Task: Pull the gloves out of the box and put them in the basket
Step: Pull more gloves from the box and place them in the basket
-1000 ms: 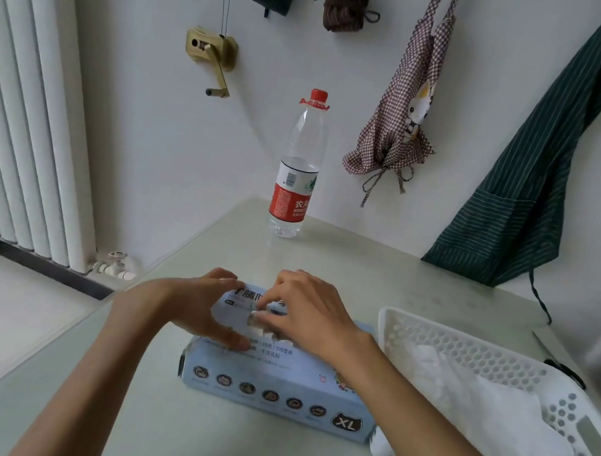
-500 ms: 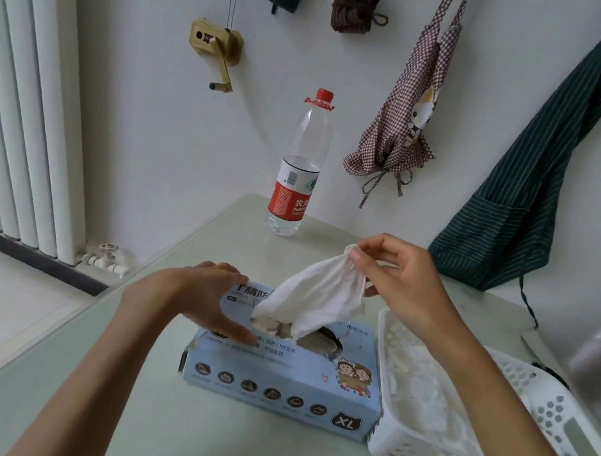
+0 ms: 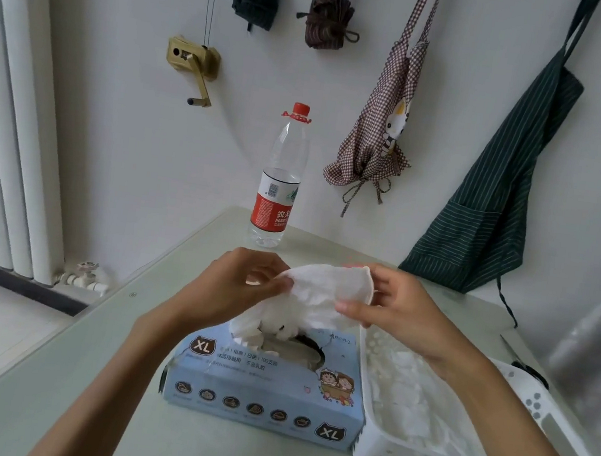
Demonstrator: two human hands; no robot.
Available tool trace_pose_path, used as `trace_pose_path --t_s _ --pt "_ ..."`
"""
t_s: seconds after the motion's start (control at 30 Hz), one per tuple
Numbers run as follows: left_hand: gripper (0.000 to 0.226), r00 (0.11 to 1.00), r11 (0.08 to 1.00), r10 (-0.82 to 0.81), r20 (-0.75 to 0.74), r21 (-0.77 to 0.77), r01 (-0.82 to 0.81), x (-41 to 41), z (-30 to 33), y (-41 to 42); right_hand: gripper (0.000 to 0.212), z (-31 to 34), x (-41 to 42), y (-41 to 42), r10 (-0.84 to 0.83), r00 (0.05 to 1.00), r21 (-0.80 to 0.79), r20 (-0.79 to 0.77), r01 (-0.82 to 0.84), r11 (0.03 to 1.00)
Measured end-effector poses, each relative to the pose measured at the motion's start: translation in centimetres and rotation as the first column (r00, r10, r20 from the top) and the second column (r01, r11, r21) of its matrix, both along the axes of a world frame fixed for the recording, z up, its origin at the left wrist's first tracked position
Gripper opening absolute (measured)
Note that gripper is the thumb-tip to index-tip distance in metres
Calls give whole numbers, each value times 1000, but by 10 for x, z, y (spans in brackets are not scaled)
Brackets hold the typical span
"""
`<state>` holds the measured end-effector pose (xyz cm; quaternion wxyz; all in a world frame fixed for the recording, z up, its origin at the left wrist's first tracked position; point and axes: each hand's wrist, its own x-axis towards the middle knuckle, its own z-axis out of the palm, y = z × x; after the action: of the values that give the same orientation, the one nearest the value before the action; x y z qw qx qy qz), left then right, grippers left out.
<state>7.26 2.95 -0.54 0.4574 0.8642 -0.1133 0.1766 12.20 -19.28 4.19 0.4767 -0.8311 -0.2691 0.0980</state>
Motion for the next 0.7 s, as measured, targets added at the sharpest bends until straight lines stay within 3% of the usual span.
trace_pose_path --t_s 0.07,0.17,0.33,0.5,0.57,0.7 --pt "14 999 998 2 44 -56 0 -2 4 -3 22 2 1 -7 -31 998 -39 47 33 999" --pt "13 999 999 -21 46 -37 23 -1 7 -9 29 8 4 -18 -89 996 -2 14 89 996" --pt "41 999 996 -34 9 -85 34 0 12 -20 10 35 1 -23 -115 986 155 118 96 983" --pt "3 993 955 -117 -16 -275 108 5 47 -32 15 55 5 -25 -243 953 293 179 184 938" --pt "5 991 952 -129 -45 -285 111 10 59 -38 17 58 7 -31 -339 889 319 309 239 917" --pt "10 981 943 -163 -109 -309 122 14 70 -54 15 59 6 -53 -494 615 390 615 307 868"
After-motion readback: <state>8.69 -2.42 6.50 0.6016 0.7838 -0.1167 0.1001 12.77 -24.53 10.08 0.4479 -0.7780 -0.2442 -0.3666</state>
